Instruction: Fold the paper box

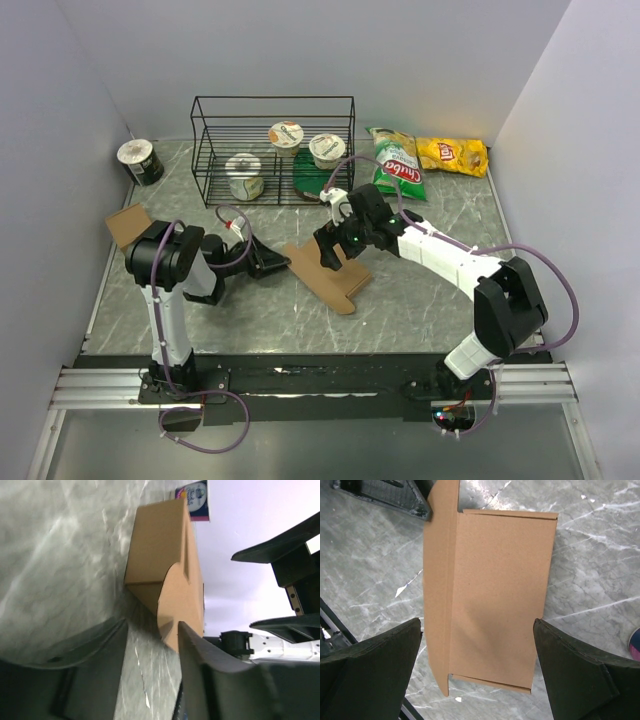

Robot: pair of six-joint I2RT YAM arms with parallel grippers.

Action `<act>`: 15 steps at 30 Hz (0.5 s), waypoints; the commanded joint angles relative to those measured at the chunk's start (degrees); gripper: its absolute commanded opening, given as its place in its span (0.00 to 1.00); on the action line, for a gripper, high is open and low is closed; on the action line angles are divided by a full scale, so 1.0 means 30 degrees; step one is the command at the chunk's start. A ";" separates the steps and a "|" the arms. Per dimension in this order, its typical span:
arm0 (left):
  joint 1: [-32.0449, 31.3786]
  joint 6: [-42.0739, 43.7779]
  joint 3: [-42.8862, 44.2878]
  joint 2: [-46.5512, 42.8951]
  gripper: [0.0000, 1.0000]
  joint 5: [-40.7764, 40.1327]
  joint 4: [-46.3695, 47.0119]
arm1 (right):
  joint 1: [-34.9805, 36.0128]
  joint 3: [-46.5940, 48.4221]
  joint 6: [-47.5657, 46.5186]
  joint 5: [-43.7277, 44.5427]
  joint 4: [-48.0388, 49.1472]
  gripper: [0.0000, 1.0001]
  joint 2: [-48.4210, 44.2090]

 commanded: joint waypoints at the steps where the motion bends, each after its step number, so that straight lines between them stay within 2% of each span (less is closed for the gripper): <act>1: -0.0096 0.1355 0.0638 -0.0351 0.55 -0.0184 0.7046 | 0.0160 -0.0218 0.0214 -0.0013 0.0620 0.99 -0.0996; 2: -0.0125 0.1385 0.0697 -0.0293 0.58 -0.0184 0.7043 | 0.0160 -0.0247 0.0214 0.0015 0.0620 0.99 -0.1054; 4: -0.0125 0.1123 0.0902 -0.0001 0.58 -0.0155 0.7335 | 0.0190 -0.0248 0.0243 -0.0043 0.0650 0.99 -0.1084; 7: -0.0155 0.0040 0.1282 0.0702 0.54 -0.0125 0.8738 | 0.0219 -0.0219 0.0272 0.0015 0.0562 0.99 -0.0996; 13: -0.0448 -0.0812 0.1723 0.1261 0.38 0.0021 1.0353 | 0.0336 -0.0101 0.0272 0.0104 0.0503 0.99 -0.0879; 14: -0.0477 -0.0754 0.1694 0.1173 0.29 -0.0008 1.0383 | 0.0365 -0.0130 0.0272 0.0220 0.0532 0.99 -0.0908; 15: -0.0506 -0.0609 0.1694 0.0969 0.26 -0.0008 1.0354 | 0.0423 -0.0159 0.0243 0.0308 0.0562 0.99 -0.0937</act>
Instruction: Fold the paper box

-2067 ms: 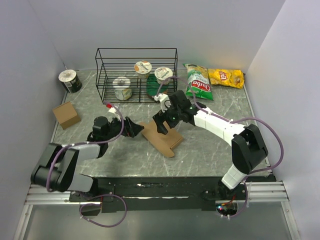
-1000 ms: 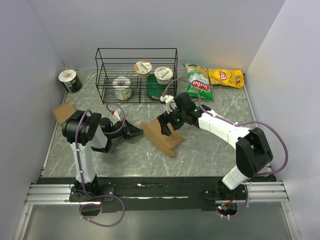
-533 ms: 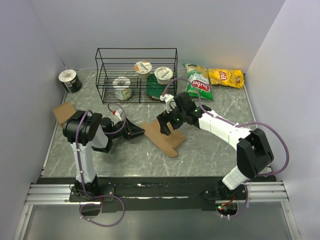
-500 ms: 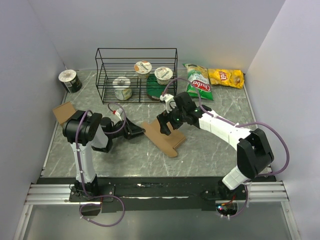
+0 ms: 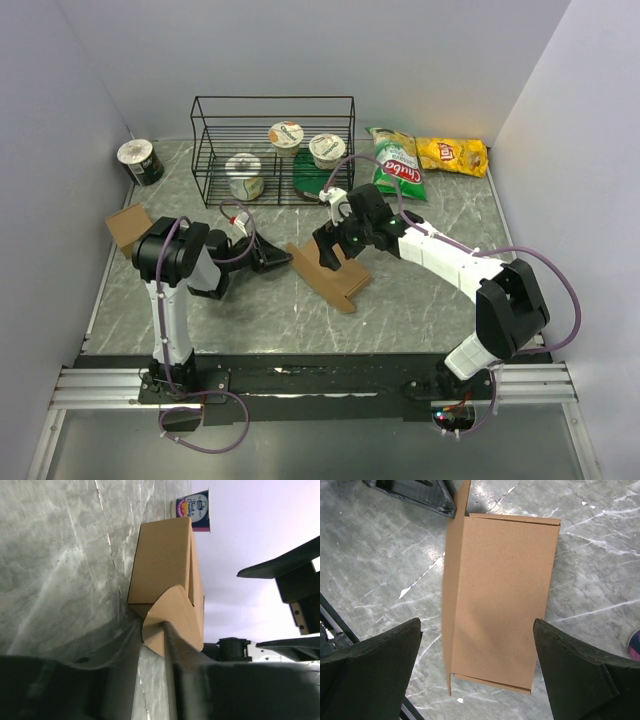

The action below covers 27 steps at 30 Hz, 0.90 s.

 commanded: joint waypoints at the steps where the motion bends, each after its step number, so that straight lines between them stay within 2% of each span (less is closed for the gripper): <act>1: -0.0201 0.0034 0.0106 -0.0154 0.22 0.0087 1.0317 | 0.0358 -0.0145 0.0112 0.0526 0.0365 0.99 -0.0646; 2: -0.0229 0.0092 0.0105 -0.0271 0.14 0.0145 1.0318 | 0.0533 -0.0058 0.0025 0.0848 0.0191 0.99 -0.0617; 5: -0.0288 0.0151 0.0105 -0.0623 0.03 0.0145 1.0318 | 0.1557 0.0205 -0.0299 0.2575 -0.0074 1.00 -0.0383; 7: -0.0346 0.0181 0.0018 -0.0945 0.01 0.0058 1.0318 | 0.2347 0.0294 -0.0183 0.3806 -0.0017 1.00 -0.0208; 16: -0.0464 -0.0023 -0.0715 -0.2410 0.01 -0.0937 1.0289 | 0.6041 0.0586 0.1576 1.1008 0.0804 1.00 0.0757; 27: -0.0552 -0.0375 -0.1476 -0.3963 0.01 -0.1641 0.9235 | 0.9146 0.1320 0.2245 1.6989 0.0657 1.00 0.3188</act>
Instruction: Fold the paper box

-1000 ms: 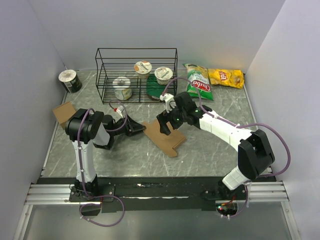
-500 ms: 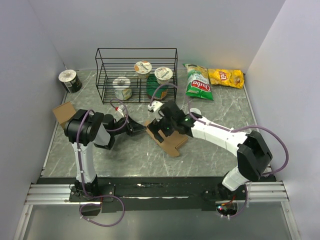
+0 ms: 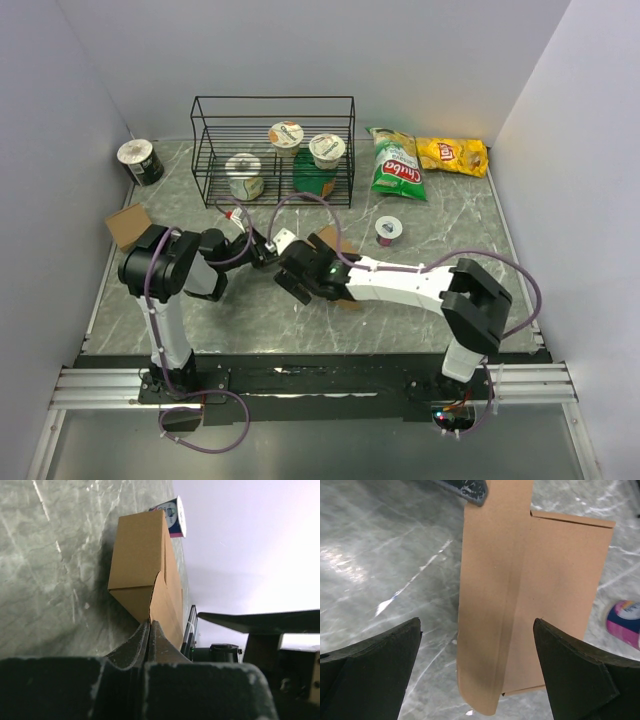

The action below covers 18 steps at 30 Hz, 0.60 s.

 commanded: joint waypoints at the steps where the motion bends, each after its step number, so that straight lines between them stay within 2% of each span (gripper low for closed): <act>1: -0.0078 -0.0077 -0.0282 -0.0969 0.01 -0.0643 0.9270 | 0.0900 0.0912 0.1069 0.4226 0.0548 1.00 0.0947; 9: -0.0108 -0.0575 -0.0721 -0.1555 0.01 -0.1229 0.8422 | 0.1575 0.1059 0.2505 0.9878 0.0548 0.99 0.2822; 14: -0.0137 -0.0546 -0.1073 -0.2257 0.01 -0.1698 0.6930 | 0.1838 0.0503 0.1922 1.1144 0.1689 0.95 0.3205; 18: -0.0166 -0.0634 -0.1278 -0.2814 0.01 -0.2196 0.5757 | 0.2044 -0.0141 0.0635 1.2111 0.2948 0.86 0.3497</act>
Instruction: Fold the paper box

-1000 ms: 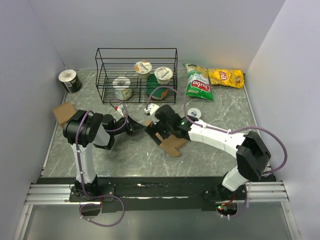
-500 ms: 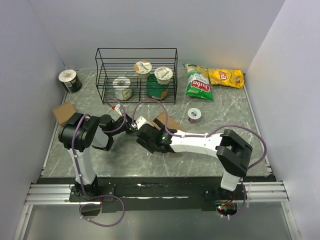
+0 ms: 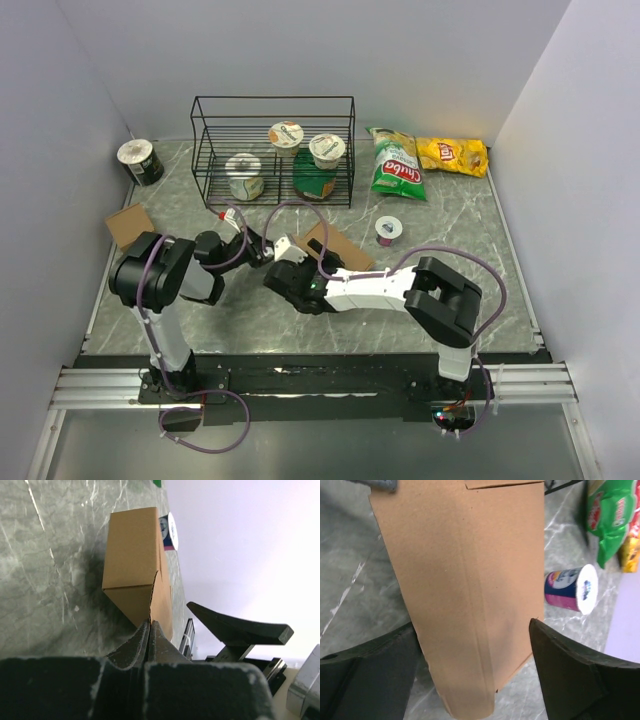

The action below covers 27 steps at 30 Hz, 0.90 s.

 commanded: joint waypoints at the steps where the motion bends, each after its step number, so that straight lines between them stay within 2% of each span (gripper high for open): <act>1: -0.0093 -0.0197 -0.0331 -0.1132 0.01 -0.0943 0.5580 | 0.0405 -0.0492 -0.0855 0.2321 0.2395 0.84 0.0059; 8: -0.0093 -0.0197 -0.0303 -0.2099 0.01 -0.1355 0.3705 | 0.0581 -0.0786 -0.2172 0.2760 0.3395 0.59 0.0467; 12: -0.0093 -0.0372 -0.0332 -0.2363 0.01 -0.1501 0.3177 | 0.0610 -0.0991 -0.2905 0.3081 0.4186 0.51 0.0674; 14: -0.0122 -0.0460 -0.0361 -0.2451 0.01 -0.1501 0.2971 | 0.0610 -0.1021 -0.3313 0.3199 0.4594 0.43 0.0878; 19: -0.0122 -0.1132 -0.0595 -0.2510 0.01 -0.1648 0.3029 | 0.0610 -0.1108 -0.4047 0.3667 0.5299 0.36 0.1172; 22: -0.0093 -0.1484 -0.0654 -0.2510 0.01 -0.1443 0.3263 | 0.0610 -0.1284 -0.4692 0.3960 0.5826 0.29 0.1026; 23: -0.0122 -0.1573 -0.0654 -0.2510 0.03 -0.1414 0.3438 | 0.0639 -0.1400 -0.5012 0.4020 0.6002 0.26 0.0794; 26: -0.0093 -0.1808 -0.0683 -0.2685 0.21 -0.1267 0.3732 | 0.0639 -0.1606 -0.5598 0.4253 0.6412 0.19 0.0179; 27: -0.0064 -0.1837 -0.0712 -0.2802 0.36 -0.1238 0.3907 | 0.0639 -0.1665 -0.5746 0.4313 0.6501 0.18 -0.0027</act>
